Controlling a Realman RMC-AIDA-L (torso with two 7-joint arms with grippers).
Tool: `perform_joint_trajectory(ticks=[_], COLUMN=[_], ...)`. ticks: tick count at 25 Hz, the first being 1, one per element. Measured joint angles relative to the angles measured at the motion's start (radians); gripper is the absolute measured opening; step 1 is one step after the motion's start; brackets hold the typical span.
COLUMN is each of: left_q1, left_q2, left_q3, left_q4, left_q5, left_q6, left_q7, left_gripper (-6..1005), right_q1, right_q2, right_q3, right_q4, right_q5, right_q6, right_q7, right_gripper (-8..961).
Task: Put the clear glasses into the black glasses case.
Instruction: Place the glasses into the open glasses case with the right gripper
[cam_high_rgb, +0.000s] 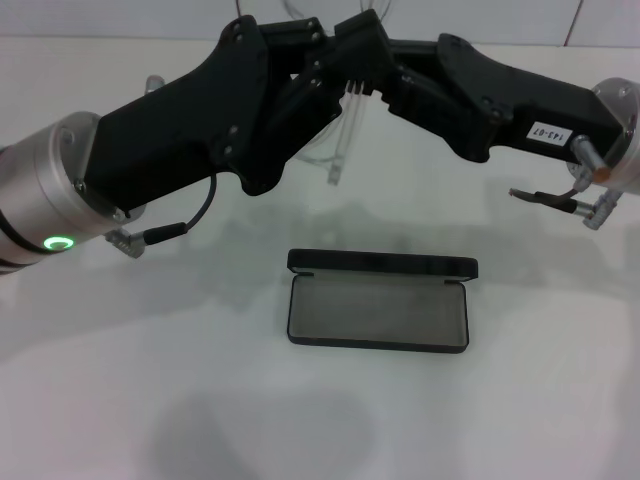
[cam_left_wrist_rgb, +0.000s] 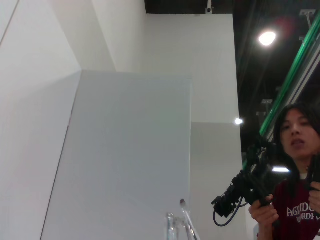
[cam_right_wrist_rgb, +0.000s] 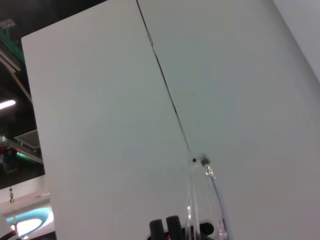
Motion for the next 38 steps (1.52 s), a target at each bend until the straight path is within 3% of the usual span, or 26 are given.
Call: perform_joint_trajectory(ticks=[6, 9, 10, 12, 14, 15, 16, 18, 19, 20, 22, 24, 25, 26, 27, 29, 38], left_q1=[0.005, 0.021, 0.041, 0.056, 0.088, 0.12, 0.12, 0.158, 0.158, 0.187, 0.246, 0.285, 0.325, 0.325, 0.344, 0.361, 0.368], left_q2=[0.002, 0.018, 0.043, 0.065, 0.118, 0.164, 0.164, 0.208, 0.208, 0.226, 0.237, 0.232, 0.22, 0.22, 0.214, 0.207, 0.172], left_q3=[-0.001, -0.023, -0.038, -0.046, -0.06, -0.064, -0.064, -0.082, -0.082, -0.111, -0.201, -0.251, -0.282, -0.282, -0.297, -0.315, -0.335], left_q4=[0.0, 0.006, 0.016, 0.023, 0.027, 0.028, 0.028, 0.028, 0.028, 0.032, 0.073, 0.118, 0.161, 0.161, 0.177, 0.184, 0.18], left_q5=[0.002, 0.014, 0.031, 0.049, 0.085, 0.117, 0.117, 0.149, 0.149, 0.18, 0.267, 0.317, 0.341, 0.341, 0.346, 0.351, 0.383], left_q6=[0.001, 0.013, 0.022, 0.031, 0.047, 0.06, 0.06, 0.083, 0.083, 0.108, 0.163, 0.179, 0.181, 0.181, 0.181, 0.182, 0.182], left_q7=[0.0, -0.001, -0.003, -0.005, -0.006, -0.006, -0.006, -0.003, -0.003, -0.003, -0.005, -0.009, -0.016, -0.016, -0.018, -0.018, -0.008], left_gripper=[72, 72, 72, 72, 73, 73, 73, 73, 73, 73, 73, 73, 73, 73, 73, 73, 73], right_q1=[-0.033, -0.052, -0.058, -0.08, -0.114, -0.149, -0.149, -0.172, -0.178, -0.183, -0.176, -0.148, -0.091, -0.091, -0.048, 0.021, 0.243], right_q2=[-0.002, -0.016, -0.027, -0.053, -0.084, -0.115, -0.115, -0.133, -0.135, -0.136, -0.121, -0.096, -0.056, -0.056, -0.032, -0.007, -0.001], right_q3=[0.002, 0.002, 0.0, -0.001, 0.0, 0.002, 0.002, 0.002, 0.004, 0.005, 0.011, 0.012, 0.009, 0.009, 0.006, -0.034, -0.388], right_q4=[-0.006, -0.031, -0.058, -0.14, -0.278, -0.452, -0.452, -0.622, -0.688, -0.776, -0.956, -1.087, -1.175, -1.175, -1.197, -1.209, -1.13], right_q5=[0.044, 0.049, 0.039, -0.011, -0.086, -0.184, -0.184, -0.296, -0.352, -0.418, -0.608, -0.809, -0.989, -0.989, -1.083, -1.193, -1.355], right_q6=[0.015, 0.034, 0.036, 0.037, 0.038, 0.05, 0.05, 0.064, 0.068, 0.074, 0.073, 0.045, -0.016, -0.016, -0.059, -0.1, -0.011], right_q7=[-0.007, -0.001, 0.011, 0.061, 0.157, 0.292, 0.292, 0.428, 0.486, 0.556, 0.723, 0.88, 1.009, 1.009, 1.06, 1.131, 1.391], right_gripper=[85, 86, 86, 86, 86, 86, 86, 87, 87, 87, 87, 87, 87, 88, 88, 88, 89])
